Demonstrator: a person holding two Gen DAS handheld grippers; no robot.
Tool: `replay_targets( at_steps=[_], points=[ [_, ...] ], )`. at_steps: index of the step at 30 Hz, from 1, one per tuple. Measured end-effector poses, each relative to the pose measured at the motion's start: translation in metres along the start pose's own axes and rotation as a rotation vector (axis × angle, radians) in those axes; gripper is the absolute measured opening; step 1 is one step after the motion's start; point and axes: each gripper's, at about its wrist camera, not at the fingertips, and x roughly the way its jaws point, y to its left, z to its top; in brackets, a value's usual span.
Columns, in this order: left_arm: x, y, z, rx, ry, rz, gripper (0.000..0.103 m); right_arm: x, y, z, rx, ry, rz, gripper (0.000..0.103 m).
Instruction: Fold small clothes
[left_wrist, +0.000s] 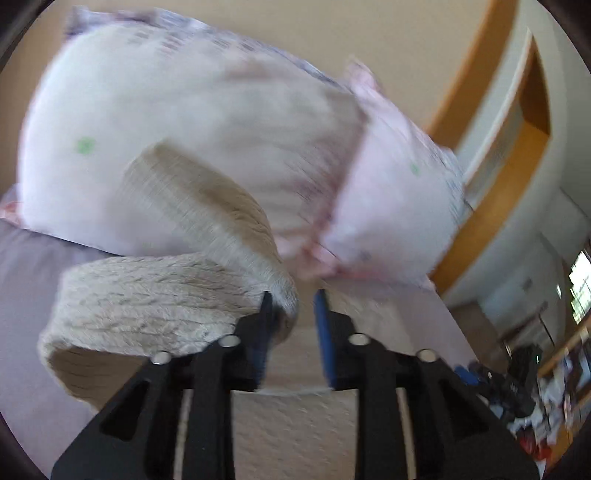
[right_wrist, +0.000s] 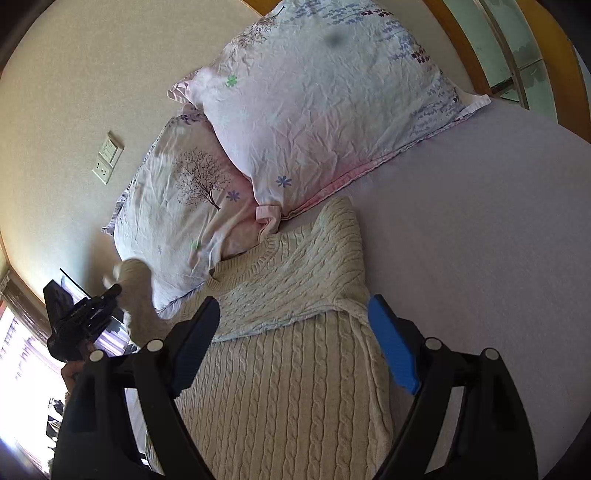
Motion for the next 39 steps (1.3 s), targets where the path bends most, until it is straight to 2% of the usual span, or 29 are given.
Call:
replay_targets(
  at_steps=[1, 3, 4, 6, 7, 8, 10, 12, 13, 15, 17, 19, 21, 22, 23, 24, 25, 26, 27, 30, 31, 34, 36, 37, 39],
  points=[
    [0.026, -0.024, -0.016, 0.030, 0.070, -0.039, 0.071, -0.001, -0.001, -0.002, 0.003, 0.008, -0.002, 0.082],
    [0.049, -0.046, -0.038, 0.077, 0.149, -0.080, 0.071, -0.006, -0.005, -0.006, 0.012, 0.029, -0.003, 0.082],
    [0.047, -0.051, -0.046, 0.106, 0.162, -0.076, 0.072, -0.012, -0.007, -0.008, 0.005, 0.035, -0.012, 0.082],
    [0.025, -0.044, -0.054, 0.128, 0.120, -0.041, 0.077, -0.021, -0.012, -0.012, -0.018, 0.044, -0.039, 0.082],
    [0.007, -0.034, -0.059, 0.122, 0.086, -0.015, 0.089, -0.024, -0.015, -0.014, -0.025, 0.053, -0.051, 0.082],
    [-0.012, -0.020, -0.060, 0.112, 0.057, 0.017, 0.094, -0.027, -0.019, -0.016, -0.030, 0.070, -0.058, 0.082],
    [-0.047, 0.013, -0.066, 0.097, 0.034, 0.108, 0.094, -0.028, -0.025, -0.023, -0.026, 0.120, -0.054, 0.082],
    [-0.075, 0.045, -0.083, 0.050, 0.066, 0.194, 0.094, -0.025, -0.031, -0.034, -0.018, 0.182, -0.034, 0.080],
    [-0.086, 0.063, -0.097, 0.007, 0.089, 0.213, 0.094, -0.023, -0.032, -0.040, -0.015, 0.210, -0.027, 0.077],
    [-0.097, 0.087, -0.123, -0.070, 0.143, 0.214, 0.094, -0.018, -0.033, -0.054, -0.014, 0.265, -0.012, 0.066],
    [-0.103, 0.104, -0.146, -0.126, 0.183, 0.215, 0.094, -0.014, -0.033, -0.065, -0.019, 0.297, -0.006, 0.062],
    [-0.107, 0.112, -0.164, -0.169, 0.195, 0.182, 0.094, -0.017, -0.029, -0.073, -0.016, 0.311, 0.020, 0.056],
    [-0.114, 0.111, -0.179, -0.174, 0.152, 0.130, 0.094, -0.022, -0.030, -0.082, 0.003, 0.332, 0.062, 0.050],
    [-0.115, 0.111, -0.185, -0.192, 0.144, 0.082, 0.093, -0.024, -0.031, -0.086, 0.013, 0.348, 0.088, 0.047],
    [-0.120, 0.112, -0.193, -0.224, 0.129, 0.018, 0.088, -0.027, -0.033, -0.093, 0.037, 0.374, 0.138, 0.040],
    [-0.125, 0.113, -0.201, -0.256, 0.120, -0.052, 0.085, -0.032, -0.034, -0.099, 0.056, 0.390, 0.188, 0.037],
    [-0.130, 0.112, -0.211, -0.269, 0.105, -0.106, 0.075, -0.038, -0.034, -0.105, 0.060, 0.395, 0.227, 0.037],
    [-0.133, 0.106, -0.217, -0.263, 0.102, -0.125, 0.070, -0.046, -0.034, -0.113, 0.056, 0.402, 0.266, 0.037],
    [-0.135, 0.101, -0.224, -0.266, 0.106, -0.146, 0.069, -0.052, -0.034, -0.119, 0.052, 0.412, 0.286, 0.037],
    [-0.144, 0.094, -0.250, -0.344, 0.090, -0.244, 0.062, -0.068, -0.033, -0.138, 0.034, 0.451, 0.316, 0.032],
    [-0.144, 0.093, -0.256, -0.364, 0.093, -0.257, 0.061, -0.069, -0.032, -0.142, 0.028, 0.459, 0.321, 0.032],
    [-0.135, 0.090, -0.268, -0.376, 0.118, -0.216, 0.061, -0.065, -0.025, -0.153, -0.003, 0.485, 0.321, 0.031],
    [-0.125, 0.093, -0.271, -0.410, 0.139, -0.215, 0.052, -0.059, -0.019, -0.153, -0.025, 0.493, 0.316, 0.016],
    [-0.121, 0.094, -0.271, -0.428, 0.146, -0.217, 0.038, -0.057, -0.017, -0.153, -0.040, 0.491, 0.311, 0.010],
    [-0.120, 0.096, -0.268, -0.441, 0.179, -0.202, 0.030, -0.061, -0.010, -0.148, -0.078, 0.457, 0.323, 0.008]
  ],
)
